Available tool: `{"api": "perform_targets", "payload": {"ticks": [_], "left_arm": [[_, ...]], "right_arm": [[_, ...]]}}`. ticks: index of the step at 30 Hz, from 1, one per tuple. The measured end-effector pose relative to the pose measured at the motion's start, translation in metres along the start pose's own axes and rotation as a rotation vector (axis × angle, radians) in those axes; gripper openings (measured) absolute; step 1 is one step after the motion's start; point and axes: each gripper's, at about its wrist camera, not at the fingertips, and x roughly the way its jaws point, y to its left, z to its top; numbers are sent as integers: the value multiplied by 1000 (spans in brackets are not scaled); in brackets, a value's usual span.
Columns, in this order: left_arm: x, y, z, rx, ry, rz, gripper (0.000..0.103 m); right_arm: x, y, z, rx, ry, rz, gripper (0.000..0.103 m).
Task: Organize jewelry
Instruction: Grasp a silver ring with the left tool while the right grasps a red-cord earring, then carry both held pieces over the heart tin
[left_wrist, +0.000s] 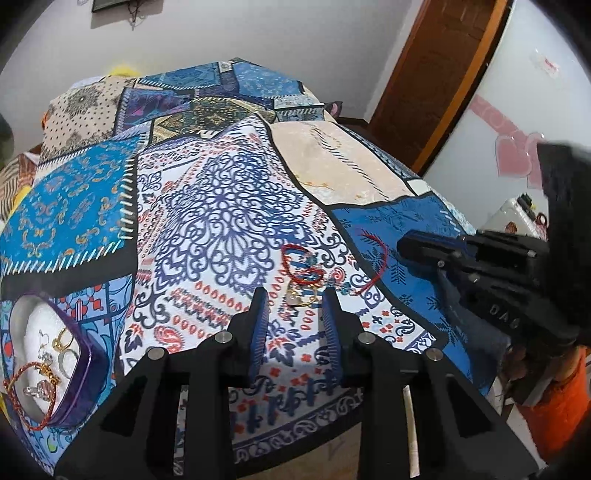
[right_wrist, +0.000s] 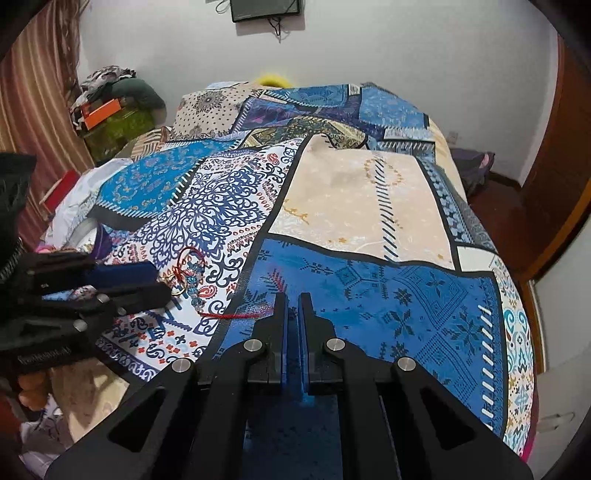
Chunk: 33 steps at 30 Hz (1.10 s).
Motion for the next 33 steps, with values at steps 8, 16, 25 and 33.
{"api": "perform_targets", "payload": {"ticks": [8,16,25,33], "left_arm": [[4,12,1,-59,-14,3,7],[-12,18,-11,-40,-32,63,7],[-30,41,-21,-89,-48,77,7],[-46,40,-21,-92,-78,80,7]], "right_arm": [[-7,10,6,14,4,83,35],[10,43,6,-79,19,115,40],[32,68,4,-188,48,97,21],[25,76,8,-205,38,106,7]]}}
